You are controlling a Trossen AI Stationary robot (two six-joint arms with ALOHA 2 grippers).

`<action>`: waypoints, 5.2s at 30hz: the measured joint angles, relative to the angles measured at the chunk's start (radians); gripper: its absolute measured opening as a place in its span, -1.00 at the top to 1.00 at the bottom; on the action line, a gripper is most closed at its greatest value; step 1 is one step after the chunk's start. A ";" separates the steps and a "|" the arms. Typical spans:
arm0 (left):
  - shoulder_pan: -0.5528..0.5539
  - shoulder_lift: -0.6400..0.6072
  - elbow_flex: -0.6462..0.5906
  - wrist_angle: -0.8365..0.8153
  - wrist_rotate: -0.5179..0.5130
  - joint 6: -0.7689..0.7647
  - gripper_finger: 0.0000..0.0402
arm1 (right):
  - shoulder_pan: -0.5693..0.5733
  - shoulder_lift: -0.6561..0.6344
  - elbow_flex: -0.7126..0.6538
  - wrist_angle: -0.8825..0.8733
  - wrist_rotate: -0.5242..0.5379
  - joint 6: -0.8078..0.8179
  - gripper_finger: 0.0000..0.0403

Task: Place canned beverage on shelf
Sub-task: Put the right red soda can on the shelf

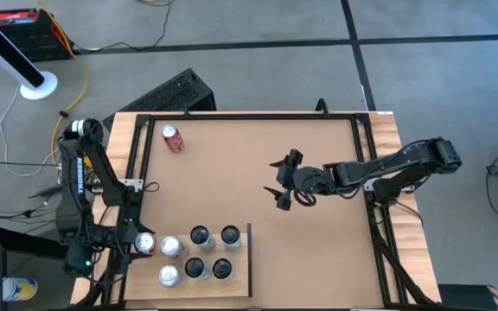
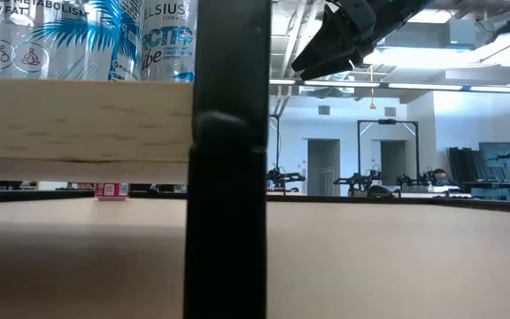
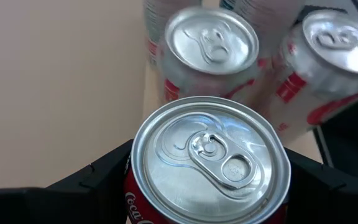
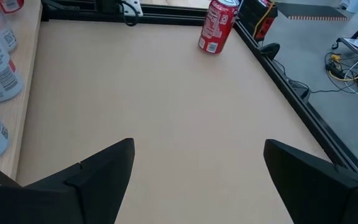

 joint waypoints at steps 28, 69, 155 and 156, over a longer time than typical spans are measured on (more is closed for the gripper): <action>0.004 -0.005 -0.033 0.090 0.001 -0.050 -0.76 | 0.002 0.051 -0.005 0.015 -0.006 0.003 -0.89; 0.315 -0.279 0.216 -0.243 0.164 0.116 0.87 | 0.002 0.057 0.080 0.104 -0.027 -0.111 -0.89; 0.543 0.189 0.419 -0.355 0.902 0.195 1.00 | 0.009 0.057 0.087 0.057 -0.059 -0.155 -0.89; 0.535 0.198 0.419 -0.348 0.914 0.187 1.00 | 0.009 0.057 0.087 0.057 -0.059 -0.155 -0.89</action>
